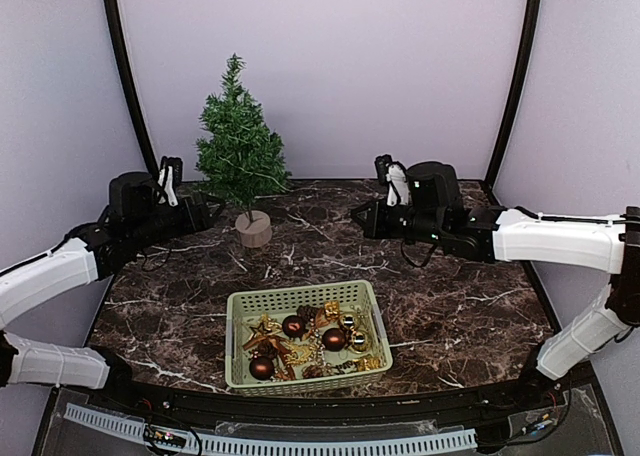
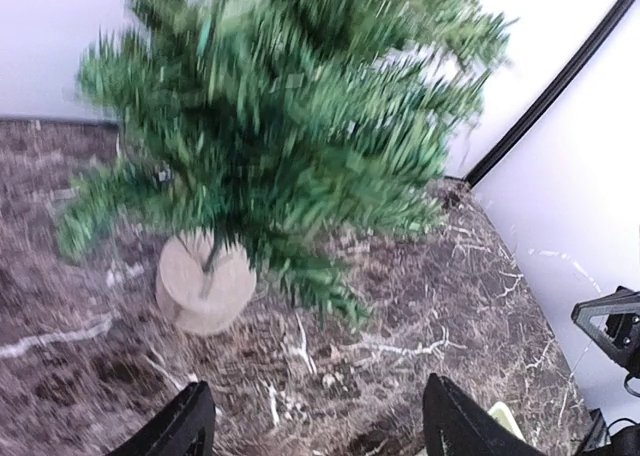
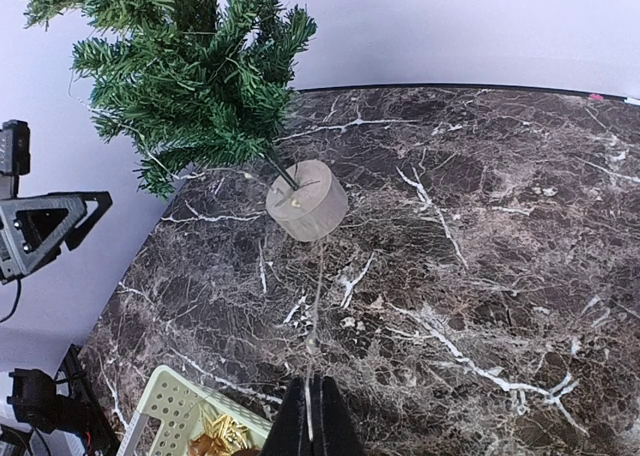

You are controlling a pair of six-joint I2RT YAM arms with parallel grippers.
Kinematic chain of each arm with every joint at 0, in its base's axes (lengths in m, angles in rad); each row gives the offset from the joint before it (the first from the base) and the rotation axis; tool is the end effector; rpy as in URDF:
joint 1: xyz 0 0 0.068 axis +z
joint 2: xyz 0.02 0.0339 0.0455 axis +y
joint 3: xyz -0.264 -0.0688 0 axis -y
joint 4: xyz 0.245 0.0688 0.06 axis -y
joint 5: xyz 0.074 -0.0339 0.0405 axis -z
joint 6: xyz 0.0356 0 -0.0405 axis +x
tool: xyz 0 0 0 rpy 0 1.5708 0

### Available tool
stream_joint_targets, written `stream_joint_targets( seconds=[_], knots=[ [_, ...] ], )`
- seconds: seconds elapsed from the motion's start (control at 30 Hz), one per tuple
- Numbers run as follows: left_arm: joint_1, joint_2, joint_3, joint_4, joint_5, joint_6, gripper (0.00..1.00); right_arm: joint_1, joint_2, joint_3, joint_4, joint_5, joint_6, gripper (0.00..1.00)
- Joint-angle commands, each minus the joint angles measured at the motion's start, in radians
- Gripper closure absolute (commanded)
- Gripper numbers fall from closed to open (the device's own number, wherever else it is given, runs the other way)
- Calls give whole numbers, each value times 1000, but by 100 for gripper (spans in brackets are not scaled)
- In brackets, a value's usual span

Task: Decorate the small christmas tree
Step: Wrap the side of the string light in the gap of the branches.

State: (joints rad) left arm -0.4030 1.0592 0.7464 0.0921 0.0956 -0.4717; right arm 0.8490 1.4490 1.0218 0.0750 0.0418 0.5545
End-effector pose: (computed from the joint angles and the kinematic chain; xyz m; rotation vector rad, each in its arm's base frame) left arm 0.2278 -0.1008 0.3014 0.0073 1.8474 -0.7059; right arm 0.2248 0.2532 0.2908 -0.2684 2.0114 0.8817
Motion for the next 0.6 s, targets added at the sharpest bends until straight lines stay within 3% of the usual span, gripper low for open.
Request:
stream_joint_targets(
  seconds=[0.0,0.17,0.57],
  knots=[
    [-34,42,-33,31,-5,-105,25,1,-13,22,40,-4,-10,100],
    [-38,160,10,140,69,-125,22,1,-21,17,43,-3,-8,100],
    [-39,282,47,275,49,-117,19,1,-36,1,39,6,-9,100]
  ],
)
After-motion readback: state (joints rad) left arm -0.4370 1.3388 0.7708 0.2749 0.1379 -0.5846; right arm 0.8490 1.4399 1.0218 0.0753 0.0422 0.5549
